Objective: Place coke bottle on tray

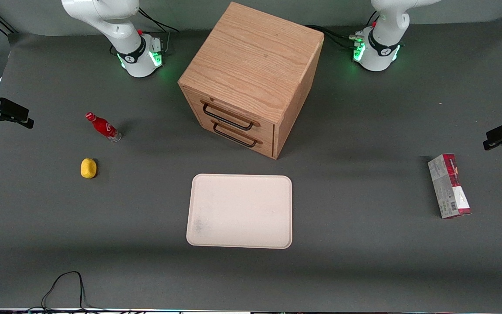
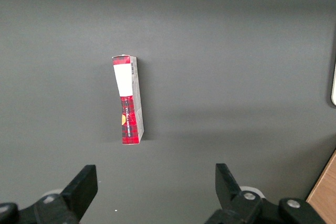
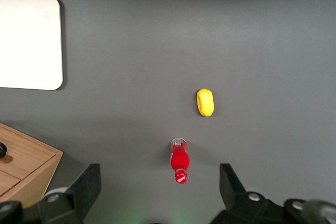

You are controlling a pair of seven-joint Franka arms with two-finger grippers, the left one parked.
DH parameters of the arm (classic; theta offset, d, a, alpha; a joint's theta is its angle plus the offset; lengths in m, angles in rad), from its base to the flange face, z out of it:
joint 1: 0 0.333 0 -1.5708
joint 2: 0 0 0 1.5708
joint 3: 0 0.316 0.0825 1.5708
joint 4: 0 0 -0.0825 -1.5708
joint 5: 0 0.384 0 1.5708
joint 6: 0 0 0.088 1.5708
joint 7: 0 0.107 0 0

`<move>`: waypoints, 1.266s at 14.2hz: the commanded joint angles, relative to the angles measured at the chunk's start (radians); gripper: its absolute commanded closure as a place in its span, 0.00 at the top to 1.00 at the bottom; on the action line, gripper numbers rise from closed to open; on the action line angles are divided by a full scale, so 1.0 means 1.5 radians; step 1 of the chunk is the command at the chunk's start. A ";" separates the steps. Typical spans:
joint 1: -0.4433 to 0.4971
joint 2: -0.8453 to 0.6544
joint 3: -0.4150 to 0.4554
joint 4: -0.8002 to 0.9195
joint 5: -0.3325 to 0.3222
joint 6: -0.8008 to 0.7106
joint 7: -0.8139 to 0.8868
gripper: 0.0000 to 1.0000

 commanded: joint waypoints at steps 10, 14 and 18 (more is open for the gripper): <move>0.007 -0.265 -0.041 -0.224 -0.013 -0.007 0.006 1.00; 0.006 -0.373 -0.062 -0.334 -0.029 0.000 0.005 1.00; 0.007 -0.432 -0.070 -0.402 -0.055 0.006 -0.016 1.00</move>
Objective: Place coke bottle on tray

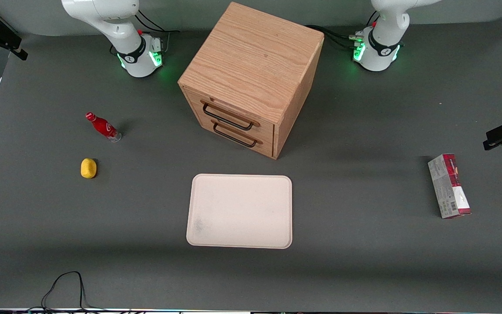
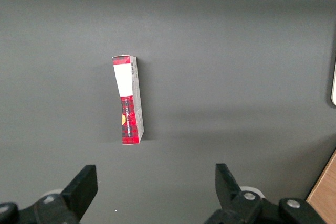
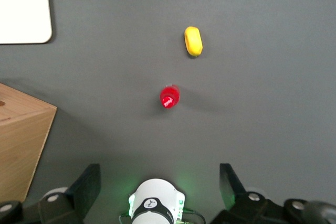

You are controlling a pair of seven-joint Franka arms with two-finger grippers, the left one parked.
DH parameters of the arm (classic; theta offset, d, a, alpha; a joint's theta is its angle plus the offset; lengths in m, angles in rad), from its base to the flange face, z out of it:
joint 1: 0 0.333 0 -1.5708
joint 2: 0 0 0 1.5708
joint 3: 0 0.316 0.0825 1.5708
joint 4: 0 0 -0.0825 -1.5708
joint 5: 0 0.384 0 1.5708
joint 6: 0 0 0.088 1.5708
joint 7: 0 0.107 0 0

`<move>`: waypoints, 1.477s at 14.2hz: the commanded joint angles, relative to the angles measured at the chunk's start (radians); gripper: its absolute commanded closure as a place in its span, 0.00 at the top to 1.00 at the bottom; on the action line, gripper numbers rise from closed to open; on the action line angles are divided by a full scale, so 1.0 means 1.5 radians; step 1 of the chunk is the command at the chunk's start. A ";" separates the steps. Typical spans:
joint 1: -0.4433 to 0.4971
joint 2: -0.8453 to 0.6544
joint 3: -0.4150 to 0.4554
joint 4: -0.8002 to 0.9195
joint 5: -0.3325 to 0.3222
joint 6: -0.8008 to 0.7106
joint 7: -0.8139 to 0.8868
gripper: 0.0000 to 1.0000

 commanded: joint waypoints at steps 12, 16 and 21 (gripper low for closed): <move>0.009 -0.028 -0.020 -0.200 -0.028 0.172 -0.077 1.00; 0.009 0.006 -0.021 -0.259 -0.028 0.274 -0.076 1.00; 0.008 0.039 -0.037 -0.343 -0.028 0.384 -0.075 1.00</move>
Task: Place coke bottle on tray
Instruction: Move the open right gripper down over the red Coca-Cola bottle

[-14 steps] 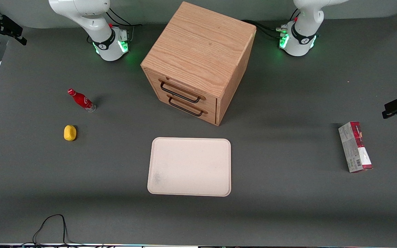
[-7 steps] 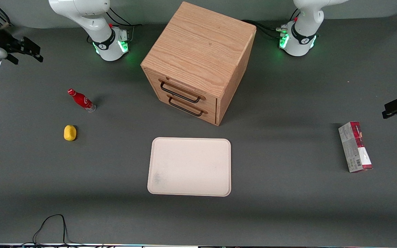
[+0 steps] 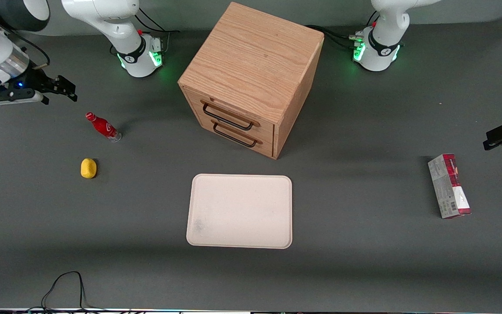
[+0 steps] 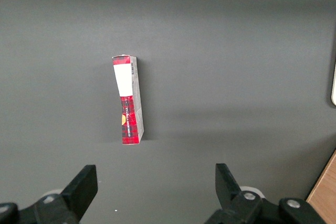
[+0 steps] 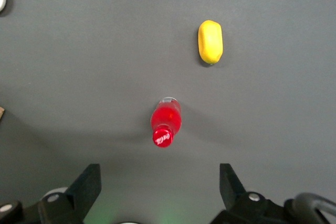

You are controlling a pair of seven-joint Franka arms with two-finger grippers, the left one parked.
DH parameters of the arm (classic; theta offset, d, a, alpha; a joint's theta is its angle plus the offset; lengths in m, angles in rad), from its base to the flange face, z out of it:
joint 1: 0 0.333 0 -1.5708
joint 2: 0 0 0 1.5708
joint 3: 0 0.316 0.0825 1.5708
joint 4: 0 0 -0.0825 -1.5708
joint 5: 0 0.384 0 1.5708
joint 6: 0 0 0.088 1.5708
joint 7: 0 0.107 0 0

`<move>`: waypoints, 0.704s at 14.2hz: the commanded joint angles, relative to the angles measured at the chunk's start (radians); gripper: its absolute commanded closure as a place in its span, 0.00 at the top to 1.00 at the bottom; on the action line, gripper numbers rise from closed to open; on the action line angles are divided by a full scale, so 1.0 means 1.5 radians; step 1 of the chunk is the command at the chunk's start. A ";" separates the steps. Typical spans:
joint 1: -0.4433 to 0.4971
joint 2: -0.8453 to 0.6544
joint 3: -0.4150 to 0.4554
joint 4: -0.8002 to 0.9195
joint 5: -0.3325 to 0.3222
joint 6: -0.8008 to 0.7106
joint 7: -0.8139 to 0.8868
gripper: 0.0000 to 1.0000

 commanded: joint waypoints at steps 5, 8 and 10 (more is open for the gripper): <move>0.008 0.036 -0.046 -0.104 -0.010 0.135 -0.008 1.00; 0.008 0.065 -0.046 -0.110 -0.010 0.168 -0.008 1.00; 0.008 0.090 -0.046 -0.110 -0.010 0.196 -0.008 1.00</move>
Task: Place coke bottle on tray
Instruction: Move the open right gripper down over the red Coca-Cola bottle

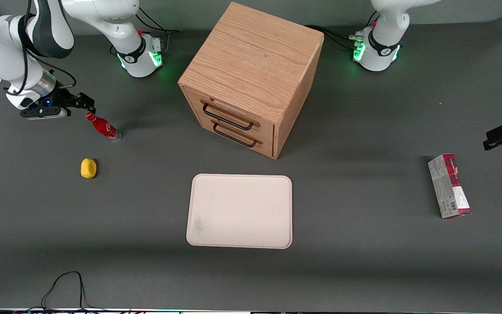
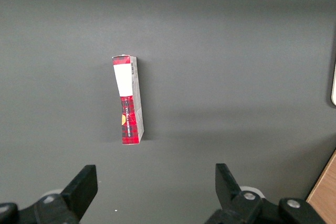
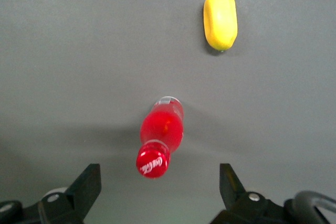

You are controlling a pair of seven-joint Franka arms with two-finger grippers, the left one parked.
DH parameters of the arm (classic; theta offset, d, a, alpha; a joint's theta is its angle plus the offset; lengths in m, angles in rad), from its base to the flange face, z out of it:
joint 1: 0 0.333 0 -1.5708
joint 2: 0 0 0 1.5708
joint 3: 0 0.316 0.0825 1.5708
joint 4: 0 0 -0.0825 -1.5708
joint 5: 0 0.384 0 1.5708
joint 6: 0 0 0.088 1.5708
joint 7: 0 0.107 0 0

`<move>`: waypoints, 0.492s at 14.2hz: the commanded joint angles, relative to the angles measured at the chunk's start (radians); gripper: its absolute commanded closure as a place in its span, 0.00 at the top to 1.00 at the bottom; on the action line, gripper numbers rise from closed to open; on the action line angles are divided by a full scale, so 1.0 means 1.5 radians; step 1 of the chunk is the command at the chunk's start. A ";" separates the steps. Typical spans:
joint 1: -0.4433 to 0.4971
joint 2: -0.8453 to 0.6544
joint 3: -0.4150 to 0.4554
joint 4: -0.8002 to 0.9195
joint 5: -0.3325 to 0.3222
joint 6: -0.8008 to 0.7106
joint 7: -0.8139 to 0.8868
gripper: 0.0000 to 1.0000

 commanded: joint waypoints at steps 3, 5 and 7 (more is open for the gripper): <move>0.007 0.060 -0.008 -0.004 -0.008 0.075 -0.008 1.00; 0.008 0.059 -0.008 -0.019 -0.008 0.084 -0.008 1.00; 0.008 0.060 -0.008 -0.023 -0.008 0.084 -0.008 1.00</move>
